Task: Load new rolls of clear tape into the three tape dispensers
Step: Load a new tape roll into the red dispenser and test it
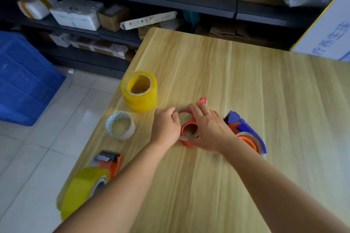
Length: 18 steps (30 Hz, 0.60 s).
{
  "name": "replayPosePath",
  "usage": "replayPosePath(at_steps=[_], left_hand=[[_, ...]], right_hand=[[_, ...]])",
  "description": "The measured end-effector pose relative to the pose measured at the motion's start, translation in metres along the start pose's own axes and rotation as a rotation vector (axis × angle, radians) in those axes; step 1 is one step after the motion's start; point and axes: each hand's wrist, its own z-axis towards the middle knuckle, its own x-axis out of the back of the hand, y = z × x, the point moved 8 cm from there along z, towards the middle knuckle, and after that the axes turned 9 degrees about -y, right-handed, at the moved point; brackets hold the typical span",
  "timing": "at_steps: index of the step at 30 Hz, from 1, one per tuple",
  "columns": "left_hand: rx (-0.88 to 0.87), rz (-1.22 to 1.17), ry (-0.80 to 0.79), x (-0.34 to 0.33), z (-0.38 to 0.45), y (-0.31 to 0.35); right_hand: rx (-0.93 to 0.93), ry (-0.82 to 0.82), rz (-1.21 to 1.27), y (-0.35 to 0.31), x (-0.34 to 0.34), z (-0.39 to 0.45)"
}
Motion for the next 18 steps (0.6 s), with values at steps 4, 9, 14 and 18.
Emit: replayPosePath(at_steps=[4, 9, 14, 18], left_hand=[[0.114, 0.049, 0.035, 0.014, -0.016, -0.022], [0.271, 0.208, -0.091, 0.017, -0.018, -0.063], [0.307, 0.242, -0.276, 0.005, -0.016, -0.085], [0.281, 0.268, -0.287, 0.006, -0.013, -0.087]], right_hand=[[0.078, 0.045, -0.054, -0.038, -0.009, 0.02], [0.052, -0.05, -0.162, -0.064, -0.048, 0.048], [0.022, -0.171, -0.17, -0.066, -0.076, 0.063], [0.012, -0.229, -0.161, -0.064, -0.076, 0.065]])
